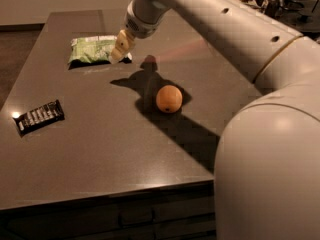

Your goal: Pick green jalapeno chip bag

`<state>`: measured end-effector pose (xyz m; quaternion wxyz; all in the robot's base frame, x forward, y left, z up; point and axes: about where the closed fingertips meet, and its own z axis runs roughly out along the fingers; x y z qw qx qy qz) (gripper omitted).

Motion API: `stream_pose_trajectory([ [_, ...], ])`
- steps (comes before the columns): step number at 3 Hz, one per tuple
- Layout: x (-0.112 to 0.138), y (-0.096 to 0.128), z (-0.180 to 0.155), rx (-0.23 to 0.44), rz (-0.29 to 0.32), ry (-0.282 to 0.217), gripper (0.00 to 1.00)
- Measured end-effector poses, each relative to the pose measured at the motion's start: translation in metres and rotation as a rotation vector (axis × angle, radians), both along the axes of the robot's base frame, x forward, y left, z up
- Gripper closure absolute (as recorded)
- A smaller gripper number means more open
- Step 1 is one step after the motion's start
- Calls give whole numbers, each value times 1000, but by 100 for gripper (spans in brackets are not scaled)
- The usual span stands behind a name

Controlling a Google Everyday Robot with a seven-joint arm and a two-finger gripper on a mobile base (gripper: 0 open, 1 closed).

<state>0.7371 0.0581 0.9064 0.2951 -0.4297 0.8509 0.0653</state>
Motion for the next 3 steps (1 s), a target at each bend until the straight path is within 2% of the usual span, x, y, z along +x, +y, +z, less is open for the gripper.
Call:
stream_pose_trajectory([
  [1, 18, 28, -20, 61, -35, -14, 0],
  [3, 34, 66, -59, 114, -40, 17, 0],
])
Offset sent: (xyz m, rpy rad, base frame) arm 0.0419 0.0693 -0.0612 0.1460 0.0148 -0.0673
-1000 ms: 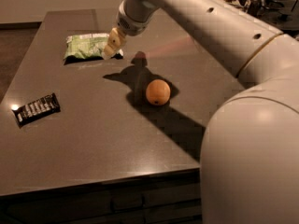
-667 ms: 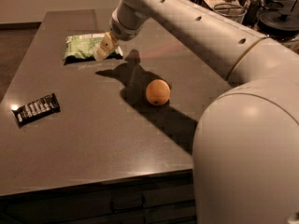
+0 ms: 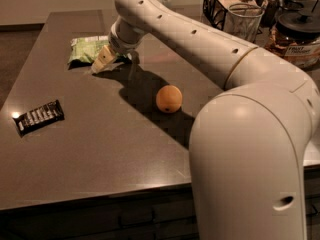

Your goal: Pick green jalapeno chip bag

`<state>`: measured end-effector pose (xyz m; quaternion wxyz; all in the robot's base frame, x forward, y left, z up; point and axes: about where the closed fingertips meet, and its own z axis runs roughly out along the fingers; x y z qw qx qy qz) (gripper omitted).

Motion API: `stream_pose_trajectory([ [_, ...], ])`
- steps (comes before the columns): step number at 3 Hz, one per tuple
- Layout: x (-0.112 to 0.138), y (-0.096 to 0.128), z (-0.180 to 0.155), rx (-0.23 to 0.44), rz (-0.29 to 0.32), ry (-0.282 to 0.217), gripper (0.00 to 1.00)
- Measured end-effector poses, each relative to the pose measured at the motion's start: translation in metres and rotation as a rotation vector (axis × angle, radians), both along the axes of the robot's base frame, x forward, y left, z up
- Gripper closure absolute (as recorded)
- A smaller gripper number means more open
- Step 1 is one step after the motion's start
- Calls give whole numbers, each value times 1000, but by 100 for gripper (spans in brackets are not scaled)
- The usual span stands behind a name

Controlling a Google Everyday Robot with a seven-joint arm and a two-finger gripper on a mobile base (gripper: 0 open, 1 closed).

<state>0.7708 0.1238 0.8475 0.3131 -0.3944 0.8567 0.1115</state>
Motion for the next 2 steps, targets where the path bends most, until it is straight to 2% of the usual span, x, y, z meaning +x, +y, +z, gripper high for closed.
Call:
stream_pose_trajectory([
  [1, 5, 11, -8, 29, 8, 27, 17],
  [2, 9, 19, -5, 58, 16, 44, 41],
])
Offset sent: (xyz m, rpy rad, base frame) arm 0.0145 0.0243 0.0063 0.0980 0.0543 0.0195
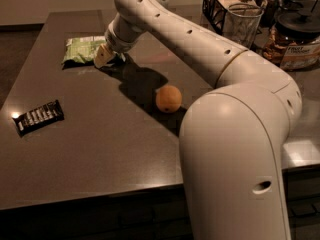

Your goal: Pick green jalapeno chip bag

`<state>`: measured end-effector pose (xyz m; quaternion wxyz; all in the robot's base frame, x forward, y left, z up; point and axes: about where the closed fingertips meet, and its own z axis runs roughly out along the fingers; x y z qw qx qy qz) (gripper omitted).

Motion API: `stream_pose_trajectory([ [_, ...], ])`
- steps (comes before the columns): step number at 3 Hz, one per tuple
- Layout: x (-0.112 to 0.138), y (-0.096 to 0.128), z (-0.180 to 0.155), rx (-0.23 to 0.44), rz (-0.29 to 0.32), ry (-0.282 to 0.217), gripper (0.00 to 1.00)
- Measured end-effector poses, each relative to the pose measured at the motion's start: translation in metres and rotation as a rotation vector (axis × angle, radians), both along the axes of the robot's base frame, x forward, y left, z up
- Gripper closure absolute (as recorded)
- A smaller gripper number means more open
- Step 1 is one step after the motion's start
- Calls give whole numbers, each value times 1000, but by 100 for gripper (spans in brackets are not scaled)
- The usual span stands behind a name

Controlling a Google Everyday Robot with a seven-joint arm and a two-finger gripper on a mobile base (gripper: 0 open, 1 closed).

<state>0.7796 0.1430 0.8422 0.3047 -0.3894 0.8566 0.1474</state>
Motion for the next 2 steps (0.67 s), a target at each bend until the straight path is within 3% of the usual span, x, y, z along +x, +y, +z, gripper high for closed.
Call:
stream_pose_trajectory([
  [2, 2, 4, 35, 42, 34, -16, 87],
])
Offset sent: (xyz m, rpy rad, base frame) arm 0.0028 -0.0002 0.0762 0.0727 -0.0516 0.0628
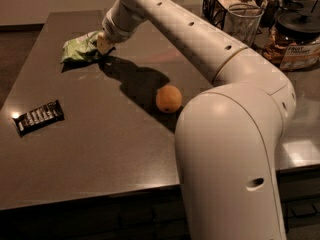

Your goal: Pick green jalapeno chip bag

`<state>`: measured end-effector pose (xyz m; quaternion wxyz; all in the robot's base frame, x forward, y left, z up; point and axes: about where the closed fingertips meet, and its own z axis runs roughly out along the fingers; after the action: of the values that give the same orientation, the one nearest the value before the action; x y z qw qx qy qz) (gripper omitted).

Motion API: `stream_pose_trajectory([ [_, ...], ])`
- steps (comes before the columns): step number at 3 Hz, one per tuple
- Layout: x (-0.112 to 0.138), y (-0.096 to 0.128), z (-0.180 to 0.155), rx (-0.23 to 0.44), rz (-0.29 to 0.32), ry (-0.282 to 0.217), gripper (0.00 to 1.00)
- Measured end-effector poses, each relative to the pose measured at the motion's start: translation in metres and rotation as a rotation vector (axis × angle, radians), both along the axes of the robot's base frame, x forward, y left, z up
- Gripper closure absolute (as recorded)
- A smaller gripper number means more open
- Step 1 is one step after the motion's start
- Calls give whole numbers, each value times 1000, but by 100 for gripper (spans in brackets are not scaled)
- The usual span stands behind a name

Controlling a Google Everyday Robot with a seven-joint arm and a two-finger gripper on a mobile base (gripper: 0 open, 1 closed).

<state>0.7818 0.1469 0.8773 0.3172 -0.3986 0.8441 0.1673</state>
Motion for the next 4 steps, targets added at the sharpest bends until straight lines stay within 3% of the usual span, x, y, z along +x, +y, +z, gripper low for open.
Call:
stream_pose_trajectory([
  [1, -11, -1, 40, 47, 55, -29, 100],
  [3, -51, -23, 112, 136, 184, -89, 100],
  [4, -76, -64, 164, 164, 246, -148, 100],
])
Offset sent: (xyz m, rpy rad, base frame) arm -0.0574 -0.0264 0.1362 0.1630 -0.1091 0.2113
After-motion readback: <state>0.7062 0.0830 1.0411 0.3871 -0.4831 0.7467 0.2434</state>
